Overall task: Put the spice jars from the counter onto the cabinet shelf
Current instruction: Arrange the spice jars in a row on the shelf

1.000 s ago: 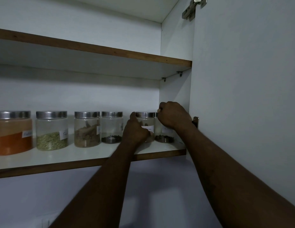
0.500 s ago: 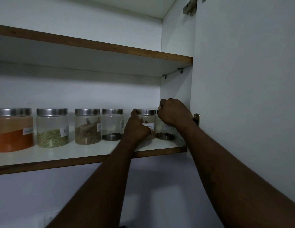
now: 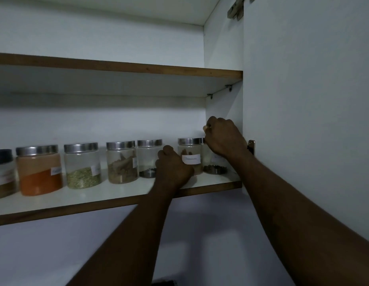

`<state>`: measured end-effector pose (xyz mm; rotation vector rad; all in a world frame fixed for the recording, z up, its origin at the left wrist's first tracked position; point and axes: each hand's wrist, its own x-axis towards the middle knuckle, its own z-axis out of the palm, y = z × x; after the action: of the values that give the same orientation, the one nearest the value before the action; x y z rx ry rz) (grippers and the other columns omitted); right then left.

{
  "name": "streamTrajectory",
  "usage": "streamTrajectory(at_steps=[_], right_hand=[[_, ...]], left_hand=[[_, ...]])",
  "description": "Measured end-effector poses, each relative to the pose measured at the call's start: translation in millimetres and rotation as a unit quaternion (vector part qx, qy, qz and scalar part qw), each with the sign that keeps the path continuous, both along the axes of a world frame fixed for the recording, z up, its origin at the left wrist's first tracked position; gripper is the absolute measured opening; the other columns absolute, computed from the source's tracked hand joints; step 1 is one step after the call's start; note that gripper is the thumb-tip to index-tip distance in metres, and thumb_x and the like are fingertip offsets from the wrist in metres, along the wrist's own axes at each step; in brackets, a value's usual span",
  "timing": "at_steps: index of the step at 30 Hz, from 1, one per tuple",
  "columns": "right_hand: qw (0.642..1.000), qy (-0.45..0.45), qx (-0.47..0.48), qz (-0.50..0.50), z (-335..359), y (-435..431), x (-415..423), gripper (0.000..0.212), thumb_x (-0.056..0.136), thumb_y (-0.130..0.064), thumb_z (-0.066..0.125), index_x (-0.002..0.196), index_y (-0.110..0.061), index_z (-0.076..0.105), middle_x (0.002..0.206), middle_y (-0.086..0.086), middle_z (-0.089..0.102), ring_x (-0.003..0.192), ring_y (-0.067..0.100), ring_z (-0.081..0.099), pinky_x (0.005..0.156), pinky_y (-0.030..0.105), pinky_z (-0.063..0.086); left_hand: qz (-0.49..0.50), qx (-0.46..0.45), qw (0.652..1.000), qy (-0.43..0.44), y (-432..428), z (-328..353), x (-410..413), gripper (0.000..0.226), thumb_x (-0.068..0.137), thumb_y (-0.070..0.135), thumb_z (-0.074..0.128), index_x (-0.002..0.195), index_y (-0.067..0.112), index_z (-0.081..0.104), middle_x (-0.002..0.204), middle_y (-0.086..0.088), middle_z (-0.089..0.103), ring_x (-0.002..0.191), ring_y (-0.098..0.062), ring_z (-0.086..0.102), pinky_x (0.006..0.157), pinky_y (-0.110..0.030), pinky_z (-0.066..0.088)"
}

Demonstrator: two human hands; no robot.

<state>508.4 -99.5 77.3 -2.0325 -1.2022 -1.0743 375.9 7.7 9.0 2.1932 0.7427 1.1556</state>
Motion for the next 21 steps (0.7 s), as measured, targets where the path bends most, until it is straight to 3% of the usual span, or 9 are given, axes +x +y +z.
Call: streamTrajectory(at_steps=[3, 7, 10, 12, 15, 18, 19, 21], right_hand=[[0.999, 0.0, 0.05, -0.003, -0.7, -1.8, -4.0, 0.03, 0.102, -0.027, 0.05, 0.113, -0.003, 0.063, 0.106, 0.018, 0.066, 0.096, 0.034, 0.059, 0.084, 0.042, 0.049], [0.985, -0.022, 0.152, 0.073, -6.3, 10.4, -42.4, 0.025, 0.098, -0.031, 0.059, 0.114, -0.013, 0.063, 0.116, 0.009, 0.063, 0.111, 0.026, 0.053, 0.085, 0.035, 0.044], [0.98, -0.033, 0.106, 0.166, -19.8, 37.0, -86.4, 0.029, 0.095, -0.03, 0.062, 0.12, -0.017, 0.061, 0.124, 0.003, 0.06, 0.111, 0.019, 0.054, 0.087, 0.035, 0.049], [0.978, 0.001, 0.052, 0.204, -31.0, 56.6, -106.5, 0.045, 0.094, -0.027, 0.064, 0.136, -0.015, 0.055, 0.142, 0.004, 0.052, 0.119, 0.021, 0.056, 0.096, 0.042, 0.051], [0.979, 0.088, 0.014, 0.182, -42.8, 81.6, -118.0, 0.075, 0.093, -0.03, 0.064, 0.158, -0.017, 0.03, 0.167, 0.003, 0.022, 0.136, 0.027, 0.049, 0.107, 0.042, 0.046], [0.979, 0.141, -0.024, 0.144, -53.3, 96.9, -116.0, 0.085, 0.095, -0.035, 0.063, 0.163, -0.02, 0.015, 0.171, 0.002, 0.009, 0.136, 0.032, 0.049, 0.104, 0.041, 0.046], [0.978, 0.152, -0.035, 0.141, -56.7, 99.4, -114.2, 0.084, 0.095, -0.036, 0.063, 0.163, -0.021, 0.015, 0.17, 0.002, 0.01, 0.137, 0.032, 0.048, 0.105, 0.042, 0.046], [0.976, 0.157, -0.024, 0.15, -61.7, 100.5, -109.7, 0.079, 0.095, -0.033, 0.064, 0.161, -0.021, 0.023, 0.168, 0.002, 0.019, 0.137, 0.031, 0.048, 0.106, 0.043, 0.046]], left_hand=[[0.028, 0.016, 0.999, 0.025, 4.2, -3.4, -26.5, 0.09, 0.069, 0.03, 0.089, 0.137, 0.003, 0.036, 0.133, -0.017, 0.047, 0.121, -0.037, 0.053, 0.098, -0.045, 0.051], [0.059, 0.009, 0.998, 0.037, 29.1, -2.7, -66.7, 0.074, 0.071, 0.034, 0.09, 0.125, 0.003, 0.05, 0.118, -0.011, 0.066, 0.103, -0.026, 0.064, 0.08, -0.034, 0.054], [0.064, -0.003, 0.997, 0.035, 43.7, -0.4, -87.5, 0.067, 0.071, 0.043, 0.089, 0.118, 0.004, 0.06, 0.111, -0.007, 0.069, 0.098, -0.023, 0.065, 0.072, -0.028, 0.047], [0.081, 0.005, 0.995, 0.053, 47.9, 0.6, -93.3, 0.063, 0.072, 0.042, 0.088, 0.114, 0.002, 0.062, 0.109, -0.008, 0.069, 0.093, -0.023, 0.064, 0.063, -0.024, 0.04], [0.087, 0.019, 0.993, 0.07, 51.6, -0.1, -92.0, 0.049, 0.075, 0.036, 0.086, 0.104, 0.002, 0.063, 0.103, -0.008, 0.07, 0.085, -0.022, 0.062, 0.054, -0.023, 0.035], [0.085, 0.009, 0.995, 0.058, 56.5, -0.2, -89.5, 0.034, 0.075, 0.027, 0.084, 0.077, 0.012, 0.053, 0.087, -0.004, 0.068, 0.07, -0.014, 0.06, 0.049, -0.022, 0.036], [0.081, 0.004, 0.994, 0.069, 59.5, 0.6, -89.1, 0.034, 0.075, 0.025, 0.084, 0.081, 0.01, 0.054, 0.092, -0.006, 0.069, 0.071, -0.014, 0.059, 0.051, -0.022, 0.038], [0.059, -0.004, 0.993, 0.106, 63.3, 4.2, -89.1, 0.055, 0.073, 0.028, 0.084, 0.114, 0.002, 0.057, 0.113, -0.012, 0.067, 0.092, -0.022, 0.064, 0.067, -0.028, 0.049]])
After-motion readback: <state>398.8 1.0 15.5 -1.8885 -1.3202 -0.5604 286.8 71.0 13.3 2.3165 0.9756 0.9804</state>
